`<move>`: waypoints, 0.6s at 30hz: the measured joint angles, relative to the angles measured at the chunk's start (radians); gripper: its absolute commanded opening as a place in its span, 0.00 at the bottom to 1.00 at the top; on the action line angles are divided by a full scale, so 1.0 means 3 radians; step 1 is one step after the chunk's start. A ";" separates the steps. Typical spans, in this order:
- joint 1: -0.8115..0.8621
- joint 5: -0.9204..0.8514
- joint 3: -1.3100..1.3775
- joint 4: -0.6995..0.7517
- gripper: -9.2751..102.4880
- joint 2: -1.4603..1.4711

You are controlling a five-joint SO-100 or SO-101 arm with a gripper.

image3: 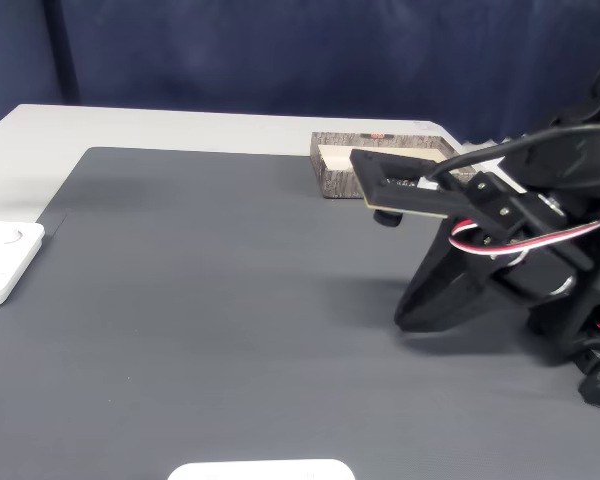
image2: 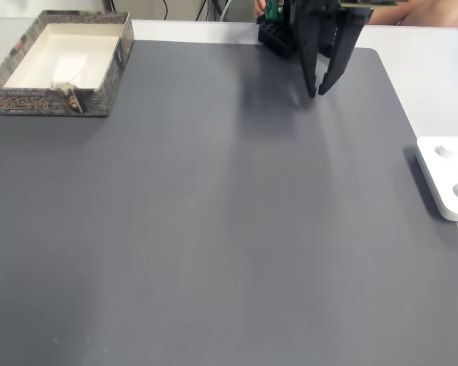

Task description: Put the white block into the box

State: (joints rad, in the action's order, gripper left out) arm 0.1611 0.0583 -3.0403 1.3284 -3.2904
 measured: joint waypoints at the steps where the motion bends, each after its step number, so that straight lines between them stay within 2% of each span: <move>1: 0.0000 0.0005 -0.0046 -0.0087 0.08 0.0000; 8: -0.0010 0.0005 -0.0107 -0.0409 0.09 0.0000; 18: -0.0026 -0.0026 -0.0107 -0.0082 0.09 0.0000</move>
State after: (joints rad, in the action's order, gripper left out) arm 0.1534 0.0506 -3.0726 1.3039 -3.2904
